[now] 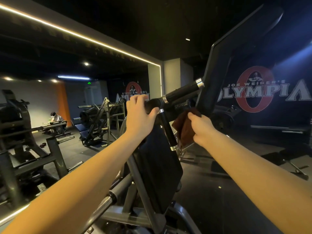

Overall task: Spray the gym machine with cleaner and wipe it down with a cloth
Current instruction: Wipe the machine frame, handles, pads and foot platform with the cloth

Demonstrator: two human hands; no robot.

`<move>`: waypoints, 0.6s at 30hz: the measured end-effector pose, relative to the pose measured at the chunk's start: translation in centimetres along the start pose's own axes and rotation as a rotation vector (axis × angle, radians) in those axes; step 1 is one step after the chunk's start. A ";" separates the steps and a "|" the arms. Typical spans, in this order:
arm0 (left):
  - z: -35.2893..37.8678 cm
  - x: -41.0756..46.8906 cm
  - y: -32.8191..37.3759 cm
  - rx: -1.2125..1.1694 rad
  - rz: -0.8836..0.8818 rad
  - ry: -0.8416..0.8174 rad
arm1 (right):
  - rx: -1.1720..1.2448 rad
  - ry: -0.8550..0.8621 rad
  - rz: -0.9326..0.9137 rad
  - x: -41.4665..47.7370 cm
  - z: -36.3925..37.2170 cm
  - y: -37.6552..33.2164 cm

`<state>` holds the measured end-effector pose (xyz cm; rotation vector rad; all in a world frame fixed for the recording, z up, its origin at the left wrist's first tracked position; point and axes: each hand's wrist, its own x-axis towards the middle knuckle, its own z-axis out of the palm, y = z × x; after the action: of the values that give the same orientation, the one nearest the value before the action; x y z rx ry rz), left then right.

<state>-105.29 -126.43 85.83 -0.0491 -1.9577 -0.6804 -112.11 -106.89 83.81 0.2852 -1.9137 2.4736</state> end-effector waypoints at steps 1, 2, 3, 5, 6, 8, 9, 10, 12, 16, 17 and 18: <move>0.3 0.9 0.1 0.014 -0.009 -0.025 | -0.027 0.039 -0.032 0.4 1.2 -0.4; 0.5 1.6 0.2 0.024 -0.016 -0.060 | -0.061 0.060 -0.055 0.7 2.4 -0.7; 0.8 2.2 0.2 0.021 -0.026 -0.101 | -0.102 0.065 -0.073 0.9 3.7 -0.7; 1.5 2.7 0.2 -0.006 -0.032 -0.140 | -0.199 0.008 -0.113 1.0 6.0 0.0; 1.8 2.8 0.2 -0.020 -0.033 -0.133 | -0.256 -0.046 -0.144 0.8 6.8 0.5; 2.1 2.8 -0.3 -0.051 -0.041 -0.096 | -0.375 -0.129 -0.233 0.4 7.4 1.5; 2.2 2.7 -0.7 -0.060 -0.037 -0.084 | -0.413 -0.144 -0.282 0.4 7.2 1.9; 2.3 2.7 -1.1 -0.065 -0.028 -0.080 | -0.434 -0.144 -0.327 0.7 7.0 2.3; 2.6 2.6 -1.7 -0.078 -0.009 -0.078 | -0.444 -0.125 -0.397 1.3 6.4 2.8; 3.1 2.4 -2.0 -0.109 0.003 -0.037 | -0.407 -0.118 -0.486 2.3 6.4 3.7; 3.2 2.3 -2.1 -0.111 0.011 -0.031 | -0.390 -0.105 -0.516 2.4 6.5 4.0; 3.3 2.3 -2.1 -0.113 0.015 -0.029 | -0.379 -0.086 -0.543 2.5 6.6 4.4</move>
<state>-109.79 -127.23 85.75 -0.1435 -1.9429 -0.7835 -114.12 -114.61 81.50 0.7855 -1.9492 1.7503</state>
